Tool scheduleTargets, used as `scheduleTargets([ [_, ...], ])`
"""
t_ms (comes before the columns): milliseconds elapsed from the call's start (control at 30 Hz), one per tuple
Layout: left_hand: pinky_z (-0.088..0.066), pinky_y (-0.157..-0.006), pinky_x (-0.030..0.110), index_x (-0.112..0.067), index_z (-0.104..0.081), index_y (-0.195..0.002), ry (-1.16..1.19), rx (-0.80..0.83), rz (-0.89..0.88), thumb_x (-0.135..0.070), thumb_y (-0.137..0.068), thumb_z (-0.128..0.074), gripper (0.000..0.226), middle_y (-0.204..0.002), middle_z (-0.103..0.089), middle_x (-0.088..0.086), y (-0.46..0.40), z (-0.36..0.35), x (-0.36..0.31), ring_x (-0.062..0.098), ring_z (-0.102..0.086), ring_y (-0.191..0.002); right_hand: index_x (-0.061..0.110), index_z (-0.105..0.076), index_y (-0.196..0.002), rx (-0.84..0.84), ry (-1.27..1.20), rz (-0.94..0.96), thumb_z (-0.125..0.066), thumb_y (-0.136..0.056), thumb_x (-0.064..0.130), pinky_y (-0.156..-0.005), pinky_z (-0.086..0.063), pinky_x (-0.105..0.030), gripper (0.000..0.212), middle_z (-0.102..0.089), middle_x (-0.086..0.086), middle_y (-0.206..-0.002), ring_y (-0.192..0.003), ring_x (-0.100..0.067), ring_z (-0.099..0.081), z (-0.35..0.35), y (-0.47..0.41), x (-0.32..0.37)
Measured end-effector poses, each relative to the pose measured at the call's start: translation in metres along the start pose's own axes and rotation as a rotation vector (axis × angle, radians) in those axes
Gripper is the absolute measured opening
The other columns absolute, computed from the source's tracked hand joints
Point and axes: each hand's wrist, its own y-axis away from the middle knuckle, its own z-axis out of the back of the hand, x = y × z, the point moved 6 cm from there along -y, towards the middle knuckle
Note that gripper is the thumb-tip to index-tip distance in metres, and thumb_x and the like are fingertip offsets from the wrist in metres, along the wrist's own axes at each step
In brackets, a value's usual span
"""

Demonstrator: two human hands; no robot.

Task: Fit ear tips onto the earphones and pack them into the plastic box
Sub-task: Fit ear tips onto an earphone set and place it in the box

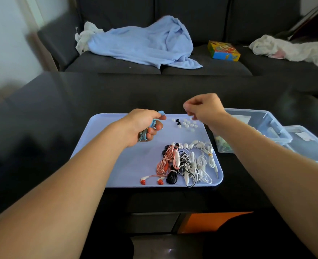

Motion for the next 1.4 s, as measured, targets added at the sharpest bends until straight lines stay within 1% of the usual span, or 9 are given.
scheduleTargets([
  [100, -0.033, -0.041, 0.018, -0.01, -0.066, -0.115, -0.003, 0.036, -0.003, -0.026, -0.103, -0.045, 0.029, -0.062, -0.05, -0.001, 0.0, -0.004, -0.001, 0.007, -0.034, -0.045, 0.002, -0.074, -0.102, 0.082, -0.384, -0.071, -0.067, -0.094, 0.007, -0.073, -0.061, -0.021, 0.012, -0.072, -0.01, -0.088, -0.076, -0.013, -0.068, 0.012, 0.016, 0.01],
  [200, -0.029, -0.042, 0.018, -0.013, -0.068, -0.11, 0.002, 0.066, -0.014, -0.033, -0.102, -0.046, 0.031, -0.058, -0.044, -0.003, 0.002, -0.011, -0.003, 0.008, -0.031, -0.048, 0.002, -0.073, -0.108, 0.185, -0.529, -0.117, -0.065, -0.095, 0.006, -0.073, -0.061, -0.022, 0.015, -0.073, -0.01, -0.092, -0.081, -0.015, -0.07, 0.013, 0.025, 0.009],
  [333, -0.027, -0.044, 0.017, -0.016, -0.07, -0.105, 0.011, 0.073, -0.044, -0.042, -0.099, -0.055, 0.031, -0.058, -0.042, -0.005, 0.0, -0.02, -0.005, 0.007, -0.029, -0.047, 0.002, -0.072, -0.108, 0.286, -0.553, -0.165, -0.064, -0.095, 0.005, -0.069, -0.059, -0.021, 0.015, -0.072, -0.01, -0.089, -0.076, -0.014, -0.07, -0.003, 0.032, 0.0],
  [467, -0.031, -0.048, 0.019, -0.012, -0.073, -0.102, -0.032, 0.016, -0.117, -0.043, -0.091, -0.069, 0.033, -0.064, -0.043, -0.004, -0.004, -0.021, -0.007, 0.007, -0.032, -0.049, -0.001, -0.072, -0.106, 0.322, -0.597, -0.227, -0.067, -0.092, 0.002, -0.075, -0.06, -0.025, 0.015, -0.073, -0.016, -0.097, -0.082, -0.018, -0.073, -0.015, 0.035, -0.008],
  [633, -0.032, -0.043, 0.016, -0.013, -0.07, -0.105, -0.033, 0.006, -0.128, -0.03, -0.102, -0.054, 0.024, -0.064, -0.046, -0.004, -0.008, -0.021, -0.007, 0.004, -0.034, -0.046, -0.004, -0.071, -0.106, 0.34, -0.759, -0.321, -0.066, -0.091, -0.002, -0.073, -0.06, -0.024, 0.015, -0.074, -0.018, -0.102, -0.085, -0.019, -0.075, -0.021, 0.037, -0.014],
  [867, -0.03, -0.045, 0.017, -0.014, -0.071, -0.108, -0.087, 0.085, -0.13, -0.033, -0.104, -0.05, 0.028, -0.063, -0.044, -0.004, -0.006, -0.024, -0.008, 0.006, -0.032, -0.048, 0.003, -0.072, -0.102, 0.336, -0.883, -0.401, -0.061, -0.096, 0.004, -0.068, -0.06, -0.021, 0.012, -0.073, -0.012, -0.093, -0.078, -0.013, -0.072, -0.02, 0.039, -0.015],
  [1067, -0.03, -0.043, 0.018, -0.018, -0.066, -0.113, -0.067, 0.129, -0.1, -0.049, -0.102, -0.047, 0.039, -0.058, -0.043, -0.004, -0.001, -0.028, -0.009, 0.007, -0.03, -0.047, 0.0, -0.068, -0.117, 0.378, -0.849, -0.462, -0.063, -0.097, 0.007, -0.069, -0.059, -0.022, 0.022, -0.072, -0.019, -0.118, -0.095, -0.017, -0.069, -0.026, 0.043, -0.016],
  [1233, -0.029, -0.044, 0.018, -0.02, -0.065, -0.112, -0.063, 0.124, -0.105, -0.043, -0.105, -0.041, 0.034, -0.054, -0.046, -0.005, -0.002, -0.029, -0.007, 0.008, -0.029, -0.047, 0.001, -0.069, -0.117, 0.409, -0.893, -0.489, -0.059, -0.099, 0.007, -0.076, -0.059, -0.021, 0.022, -0.076, -0.012, -0.099, -0.08, -0.012, -0.072, -0.03, 0.049, -0.008],
  [1400, -0.032, -0.044, 0.019, -0.024, -0.064, -0.116, -0.087, 0.102, -0.131, -0.043, -0.105, -0.042, 0.031, -0.053, -0.048, -0.005, -0.005, -0.028, -0.007, 0.007, -0.032, -0.046, 0.004, -0.071, -0.115, 0.421, -0.888, -0.497, -0.061, -0.098, 0.009, -0.077, -0.058, -0.022, 0.021, -0.076, -0.01, -0.099, -0.08, -0.012, -0.072, -0.031, 0.051, -0.005],
])
